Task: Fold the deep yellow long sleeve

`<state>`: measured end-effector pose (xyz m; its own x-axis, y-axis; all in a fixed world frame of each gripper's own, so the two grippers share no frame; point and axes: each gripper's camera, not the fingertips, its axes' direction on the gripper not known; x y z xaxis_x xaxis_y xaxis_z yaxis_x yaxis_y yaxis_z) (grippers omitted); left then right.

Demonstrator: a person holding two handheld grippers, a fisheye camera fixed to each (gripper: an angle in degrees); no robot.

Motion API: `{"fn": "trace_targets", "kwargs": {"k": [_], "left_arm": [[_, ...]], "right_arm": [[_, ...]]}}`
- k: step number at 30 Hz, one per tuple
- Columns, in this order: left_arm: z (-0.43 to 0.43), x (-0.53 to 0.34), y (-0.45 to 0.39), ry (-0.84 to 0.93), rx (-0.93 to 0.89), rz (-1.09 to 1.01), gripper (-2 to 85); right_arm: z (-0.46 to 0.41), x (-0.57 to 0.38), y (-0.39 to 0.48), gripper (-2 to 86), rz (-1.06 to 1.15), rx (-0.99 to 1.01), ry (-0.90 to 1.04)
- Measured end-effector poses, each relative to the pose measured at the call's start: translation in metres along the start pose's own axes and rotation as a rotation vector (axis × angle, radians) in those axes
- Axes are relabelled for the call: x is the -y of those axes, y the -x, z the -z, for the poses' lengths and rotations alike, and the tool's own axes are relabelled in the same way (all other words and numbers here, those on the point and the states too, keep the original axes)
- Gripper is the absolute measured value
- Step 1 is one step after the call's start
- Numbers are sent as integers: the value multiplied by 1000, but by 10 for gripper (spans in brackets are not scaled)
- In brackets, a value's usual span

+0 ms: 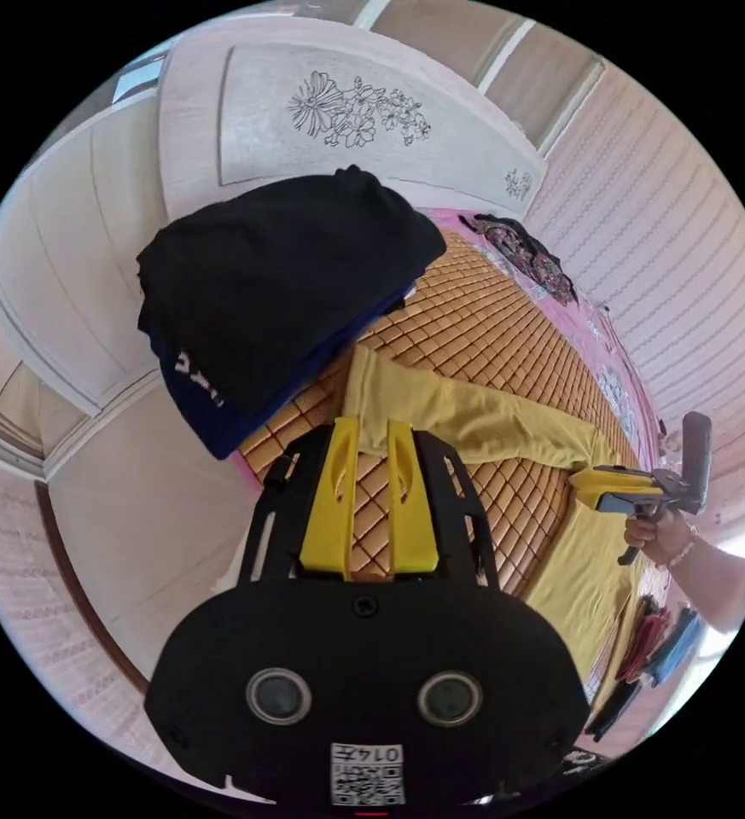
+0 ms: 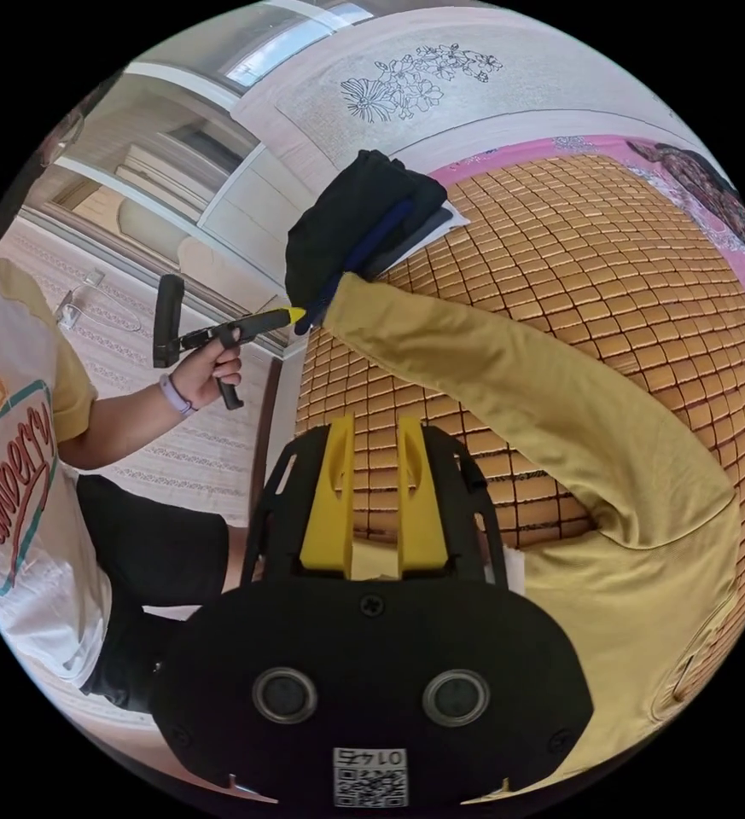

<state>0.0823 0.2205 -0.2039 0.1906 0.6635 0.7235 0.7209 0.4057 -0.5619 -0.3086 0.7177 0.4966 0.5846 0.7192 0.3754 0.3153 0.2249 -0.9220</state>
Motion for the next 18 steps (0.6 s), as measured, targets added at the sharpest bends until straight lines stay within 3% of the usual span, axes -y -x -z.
{"fn": "trace_targets", "kwargs": {"k": [9, 15, 18], "left_arm": [[-51, 32, 13, 73, 6, 30, 114], [-68, 39, 10, 95, 72, -13, 75], [-70, 45, 9, 103, 62, -28, 56]], "right_arm": [[-37, 41, 28, 94, 123, -250, -9], [-100, 57, 49, 94, 171, -283, 172], [-97, 47, 51, 56, 136, -370, 109]]}}
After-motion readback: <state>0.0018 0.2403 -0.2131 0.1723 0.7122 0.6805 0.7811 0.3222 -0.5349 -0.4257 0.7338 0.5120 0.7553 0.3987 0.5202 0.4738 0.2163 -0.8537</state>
